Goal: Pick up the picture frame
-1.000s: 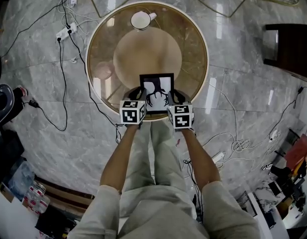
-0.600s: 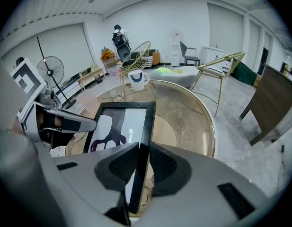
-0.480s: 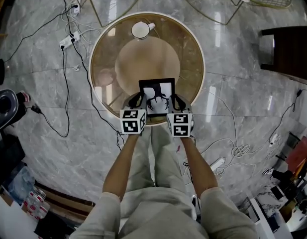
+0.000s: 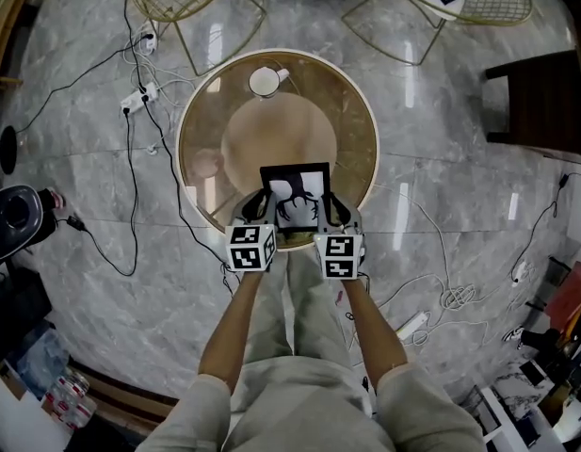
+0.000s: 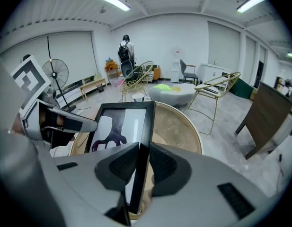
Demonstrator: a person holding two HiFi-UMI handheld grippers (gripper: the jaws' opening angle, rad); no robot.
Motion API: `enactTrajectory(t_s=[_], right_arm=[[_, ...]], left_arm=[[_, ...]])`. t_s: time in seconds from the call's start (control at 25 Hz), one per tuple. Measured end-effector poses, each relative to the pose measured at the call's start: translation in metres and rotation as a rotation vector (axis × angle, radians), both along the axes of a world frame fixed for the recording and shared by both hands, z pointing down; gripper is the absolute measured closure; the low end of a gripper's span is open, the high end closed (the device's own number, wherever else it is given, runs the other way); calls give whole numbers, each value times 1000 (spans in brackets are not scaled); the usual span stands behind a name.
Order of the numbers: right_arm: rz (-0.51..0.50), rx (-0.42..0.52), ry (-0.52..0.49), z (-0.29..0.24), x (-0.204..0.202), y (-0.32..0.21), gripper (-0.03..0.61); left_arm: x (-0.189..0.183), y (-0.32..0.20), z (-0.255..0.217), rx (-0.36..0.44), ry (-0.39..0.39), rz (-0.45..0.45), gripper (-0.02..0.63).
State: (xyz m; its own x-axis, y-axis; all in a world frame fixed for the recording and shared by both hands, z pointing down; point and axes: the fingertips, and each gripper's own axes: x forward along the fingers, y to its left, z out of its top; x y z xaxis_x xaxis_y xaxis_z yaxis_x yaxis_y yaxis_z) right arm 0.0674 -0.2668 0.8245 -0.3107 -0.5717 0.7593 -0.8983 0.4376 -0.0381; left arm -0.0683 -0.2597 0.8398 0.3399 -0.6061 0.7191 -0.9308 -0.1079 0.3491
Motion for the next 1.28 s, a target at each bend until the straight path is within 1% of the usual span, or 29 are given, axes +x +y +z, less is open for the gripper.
enactTrajectory(t_s=[0.48, 0.8, 1.16, 1.28], right_arm=[[24, 129, -28, -79, -2, -24, 506], [34, 257, -46, -142, -5, -63, 506], [44, 394, -66, -225, -3, -105, 505], [38, 433, -68, -252, -2, -113, 505]], left_arm=[[-3, -27, -84, 118, -31, 10, 541], [-6, -68, -151, 238, -44, 18, 543], [-4, -113, -239, 378, -69, 34, 543], [-4, -120, -266, 417, -78, 39, 543]])
